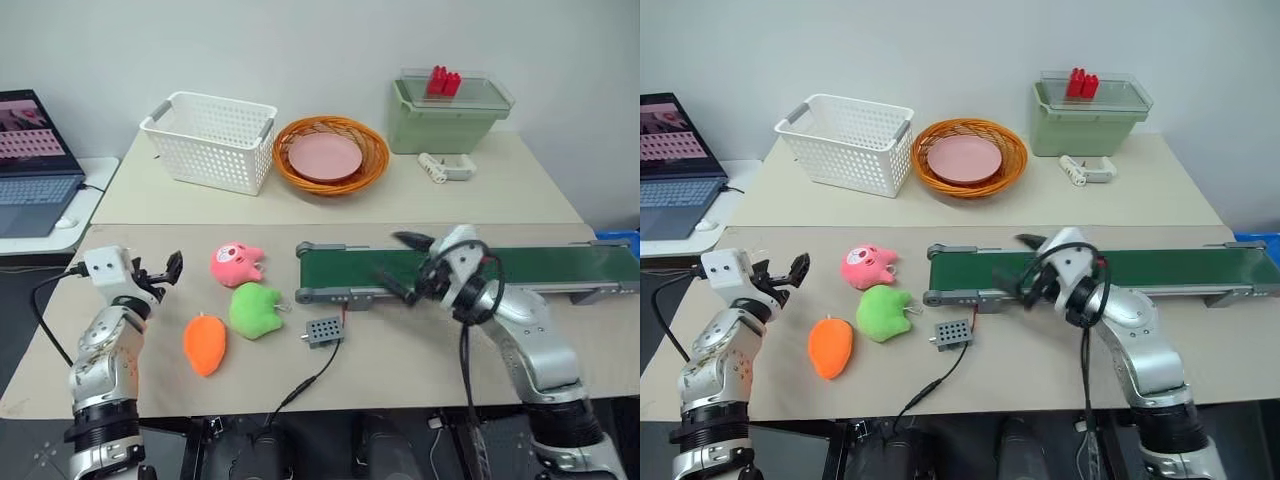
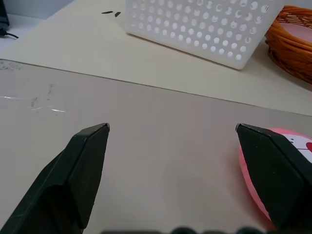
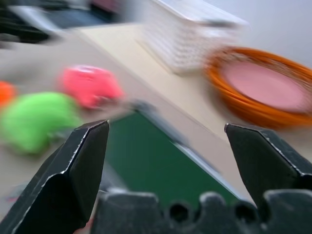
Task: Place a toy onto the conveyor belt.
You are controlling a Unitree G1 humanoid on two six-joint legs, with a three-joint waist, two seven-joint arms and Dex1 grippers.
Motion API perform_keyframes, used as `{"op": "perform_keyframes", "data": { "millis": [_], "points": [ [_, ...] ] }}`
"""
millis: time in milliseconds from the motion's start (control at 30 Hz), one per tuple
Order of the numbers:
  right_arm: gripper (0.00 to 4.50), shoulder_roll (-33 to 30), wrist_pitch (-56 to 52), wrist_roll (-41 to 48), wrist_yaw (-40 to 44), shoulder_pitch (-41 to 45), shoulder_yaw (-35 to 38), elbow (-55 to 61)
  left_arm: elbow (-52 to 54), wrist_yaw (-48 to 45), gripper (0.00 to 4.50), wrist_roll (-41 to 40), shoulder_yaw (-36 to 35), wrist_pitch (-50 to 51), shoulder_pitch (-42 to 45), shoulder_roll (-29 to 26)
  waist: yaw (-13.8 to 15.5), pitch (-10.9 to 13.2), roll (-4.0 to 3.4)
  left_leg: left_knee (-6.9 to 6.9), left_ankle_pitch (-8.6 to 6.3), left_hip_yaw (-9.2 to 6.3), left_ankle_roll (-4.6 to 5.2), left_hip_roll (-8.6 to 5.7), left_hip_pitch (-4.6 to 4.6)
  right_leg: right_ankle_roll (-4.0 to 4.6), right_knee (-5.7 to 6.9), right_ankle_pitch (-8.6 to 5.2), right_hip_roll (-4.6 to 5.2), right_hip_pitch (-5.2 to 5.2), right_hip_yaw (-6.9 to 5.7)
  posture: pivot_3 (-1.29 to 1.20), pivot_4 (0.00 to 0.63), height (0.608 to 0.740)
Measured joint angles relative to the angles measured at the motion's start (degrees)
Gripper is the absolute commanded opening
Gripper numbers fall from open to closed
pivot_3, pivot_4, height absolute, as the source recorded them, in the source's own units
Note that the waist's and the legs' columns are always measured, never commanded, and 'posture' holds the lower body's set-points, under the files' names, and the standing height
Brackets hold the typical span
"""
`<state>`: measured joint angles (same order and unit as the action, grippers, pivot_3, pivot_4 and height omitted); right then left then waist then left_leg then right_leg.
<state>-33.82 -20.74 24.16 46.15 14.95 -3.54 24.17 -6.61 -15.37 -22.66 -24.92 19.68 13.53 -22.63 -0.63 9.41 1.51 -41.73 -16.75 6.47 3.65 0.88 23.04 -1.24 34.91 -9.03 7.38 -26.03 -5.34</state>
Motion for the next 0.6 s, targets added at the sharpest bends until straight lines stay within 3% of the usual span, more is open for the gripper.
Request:
{"op": "perform_keyframes", "data": {
  "millis": [200, 400, 533, 600],
  "points": [
    [4.5, -7.21, -4.81, 6.51, 13.58, 0.29, -5.02, 4.54, 0.52, -0.25, 4.44, -0.04, -0.05, 0.62, -0.31, -0.79, 0.63, 0.0, 0.02, -0.03, -0.13, 0.02, 0.21, -0.04, 0.0, -0.01, -0.11, 0.02, 0.09, 0.06, 0.01, 0.0, 0.15, 0.74],
    [4.5, -6.99, -4.96, 6.41, 16.26, 2.07, -7.38, 4.58, 7.93, -1.65, 4.44, -2.58, -1.4, 4.5, -4.83, -3.04, 0.87, 0.0, 0.02, -0.02, -0.11, 0.01, -0.02, -0.03, 0.04, 0.01, -0.05, 0.02, 0.1, -0.07, 0.01, 0.0, 0.15, 0.74],
    [4.5, -6.2, -4.8, 5.54, 16.64, 2.32, -8.57, 3.0, 14.65, -1.67, 4.44, -11.17, -7.67, 10.45, -9.84, -2.92, 0.82, 0.01, 0.02, -0.02, -0.13, 0.0, -0.08, 0.02, 0.02, 0.08, -0.02, -0.02, 0.12, -0.08, 0.02, 0.0, 0.15, 0.74],
    [4.5, -5.54, -4.46, 4.32, 17.06, 2.53, -9.45, 1.24, 20.14, -2.0, 4.44, -23.29, -14.09, 16.8, -16.04, -2.17, 0.75, 0.0, 0.02, -0.02, -0.14, -0.01, -0.12, 0.04, -0.01, 0.13, -0.02, -0.06, 0.13, -0.08, 0.03, 0.0, 0.15, 0.74]
  ]
}}
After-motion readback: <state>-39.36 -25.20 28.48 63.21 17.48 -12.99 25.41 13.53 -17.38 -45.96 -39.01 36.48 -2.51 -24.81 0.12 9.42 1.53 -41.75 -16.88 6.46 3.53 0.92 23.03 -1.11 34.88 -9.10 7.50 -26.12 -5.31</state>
